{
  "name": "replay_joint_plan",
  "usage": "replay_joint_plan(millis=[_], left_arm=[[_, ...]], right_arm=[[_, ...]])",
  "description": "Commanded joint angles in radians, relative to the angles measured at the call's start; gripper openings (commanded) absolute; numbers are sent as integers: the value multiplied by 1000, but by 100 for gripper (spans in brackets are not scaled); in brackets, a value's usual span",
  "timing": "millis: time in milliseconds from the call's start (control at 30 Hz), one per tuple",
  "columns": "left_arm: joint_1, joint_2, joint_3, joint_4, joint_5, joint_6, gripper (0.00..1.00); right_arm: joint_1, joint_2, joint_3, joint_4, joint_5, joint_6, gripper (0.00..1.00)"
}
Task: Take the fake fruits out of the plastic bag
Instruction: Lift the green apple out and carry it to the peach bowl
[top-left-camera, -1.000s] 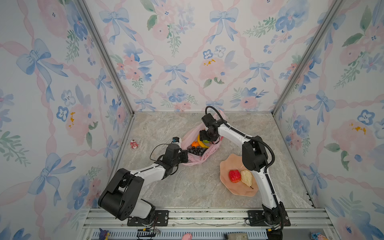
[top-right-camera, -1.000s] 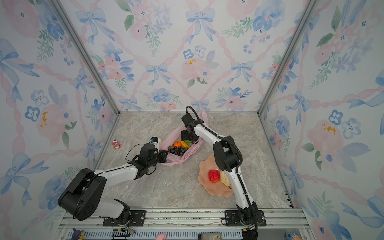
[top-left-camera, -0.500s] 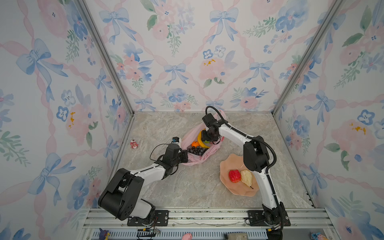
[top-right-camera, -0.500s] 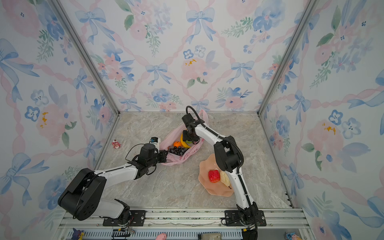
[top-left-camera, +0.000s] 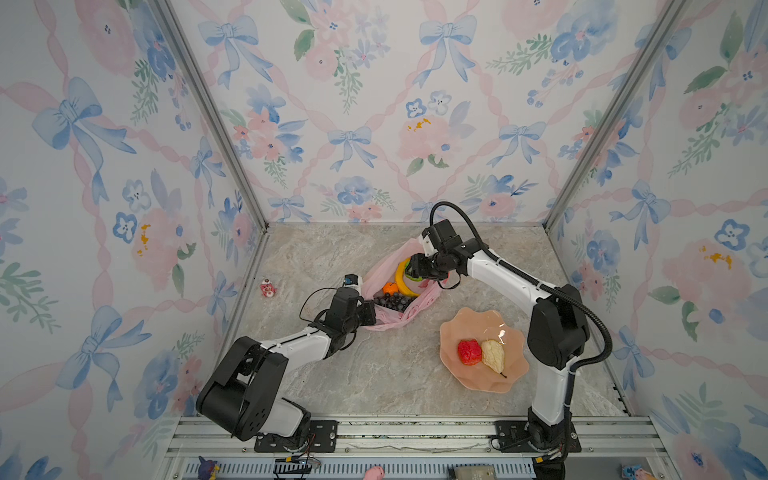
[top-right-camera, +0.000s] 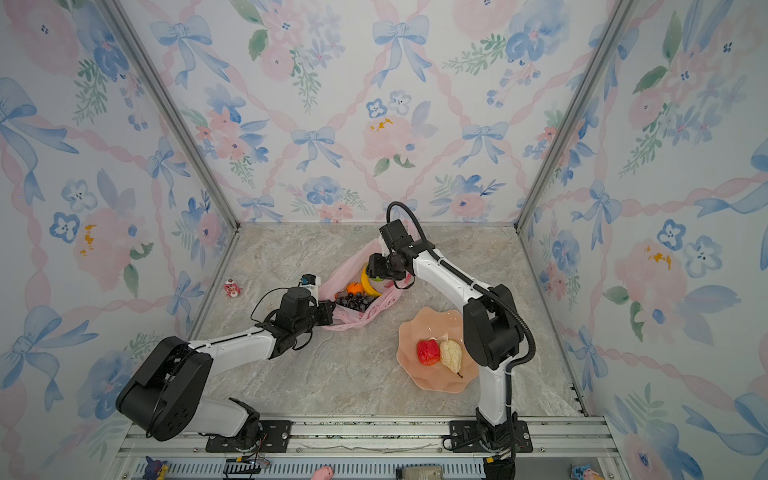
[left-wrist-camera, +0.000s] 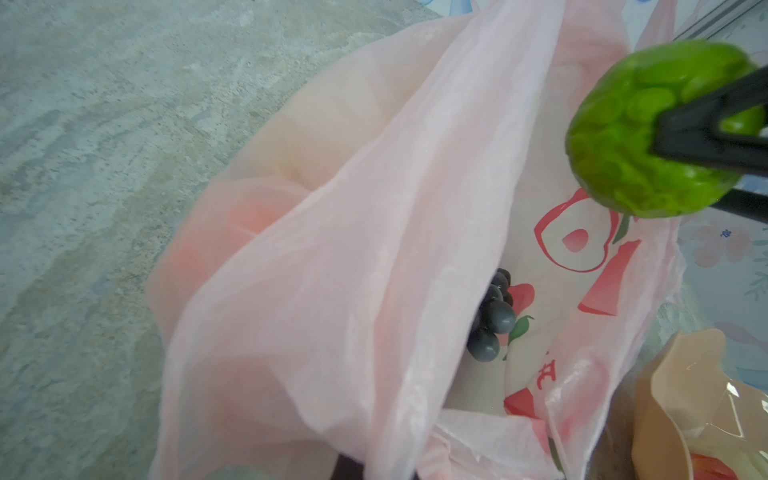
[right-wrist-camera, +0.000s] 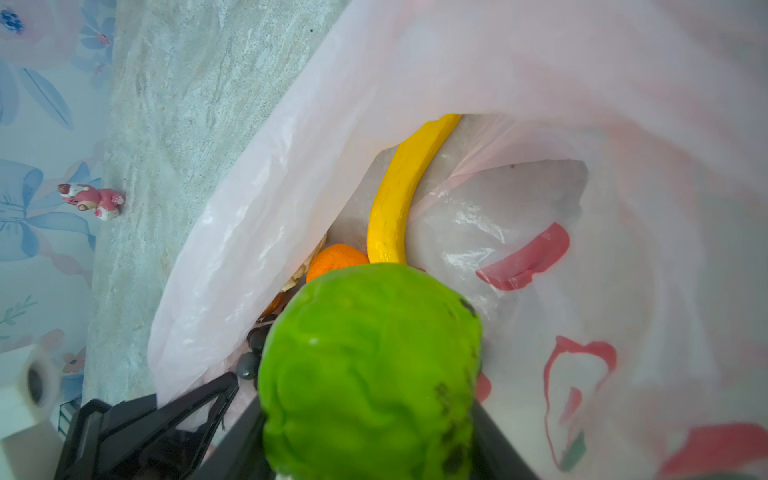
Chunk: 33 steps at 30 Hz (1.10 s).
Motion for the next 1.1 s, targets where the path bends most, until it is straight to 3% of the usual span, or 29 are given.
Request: replay_joint_plan(millis=[0,200,500,800,1067], left_arm=[[-5,-5,8,-9,-14,6,0],[-5,4,16,-8,-15,7,0],[-5,32,41,-9,-8,9,0],[-5,39,49,-8,-2,6,0],[-5,53,68,-12,9,4,0]], right_arm=[[-37,-116,-92,48,-96,46,56],[-125,-333,-295,14,-135,50,55],[-272,-540,-520,-90,-157,34,54],[-348,-634,-701,-74,-203,49,53],[-380,-631,-851,48,-243,62,53]])
